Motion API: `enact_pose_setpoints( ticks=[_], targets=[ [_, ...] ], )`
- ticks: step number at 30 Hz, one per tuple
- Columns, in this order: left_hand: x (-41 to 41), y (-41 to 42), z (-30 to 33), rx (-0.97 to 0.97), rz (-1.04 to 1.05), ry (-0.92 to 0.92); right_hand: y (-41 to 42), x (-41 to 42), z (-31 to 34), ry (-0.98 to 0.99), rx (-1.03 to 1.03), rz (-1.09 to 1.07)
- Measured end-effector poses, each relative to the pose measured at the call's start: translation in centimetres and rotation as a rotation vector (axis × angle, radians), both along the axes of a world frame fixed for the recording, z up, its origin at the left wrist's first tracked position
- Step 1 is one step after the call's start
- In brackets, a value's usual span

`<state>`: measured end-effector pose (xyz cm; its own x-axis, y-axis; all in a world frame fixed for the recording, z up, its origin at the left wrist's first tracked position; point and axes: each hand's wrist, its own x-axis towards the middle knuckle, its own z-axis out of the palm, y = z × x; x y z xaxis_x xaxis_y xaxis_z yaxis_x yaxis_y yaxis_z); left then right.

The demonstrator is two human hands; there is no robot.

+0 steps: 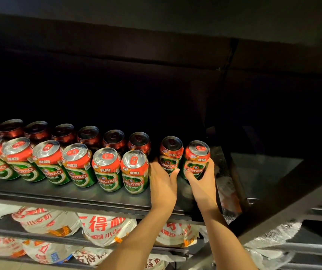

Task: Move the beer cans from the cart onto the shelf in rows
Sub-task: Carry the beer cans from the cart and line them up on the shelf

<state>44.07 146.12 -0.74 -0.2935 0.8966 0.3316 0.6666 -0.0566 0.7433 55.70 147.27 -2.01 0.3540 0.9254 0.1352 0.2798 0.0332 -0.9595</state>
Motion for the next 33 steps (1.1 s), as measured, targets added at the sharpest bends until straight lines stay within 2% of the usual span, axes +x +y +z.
enact_pose_setpoints(
  ticks=[5, 9, 13, 16, 25, 33],
  targets=[
    [0.0, 0.0, 0.3, -0.092, -0.015, -0.013, 1.3, 1.0, -1.8, -0.05, -0.038, -0.008],
    [0.1, 0.2, 0.1, -0.072, 0.041, 0.069, 1.9, 1.2, -2.2, -0.072, -0.02, 0.023],
    [0.5, 0.2, 0.0, -0.101, 0.048, -0.037, 2.3, 1.1, -2.6, -0.066, -0.016, 0.026],
    [1.9, -0.4, -0.1, -0.091, 0.138, -0.123, 2.6, 1.3, -3.1, -0.039, -0.002, 0.026],
    [2.3, -1.1, -0.1, -0.02, 0.228, -0.216, 3.4, 1.8, -3.0, -0.084, 0.017, 0.069],
    [2.2, -1.3, 0.4, -0.061, 0.263, -0.245, 2.6, 1.4, -2.6, -0.088, 0.037, 0.152]
  ],
)
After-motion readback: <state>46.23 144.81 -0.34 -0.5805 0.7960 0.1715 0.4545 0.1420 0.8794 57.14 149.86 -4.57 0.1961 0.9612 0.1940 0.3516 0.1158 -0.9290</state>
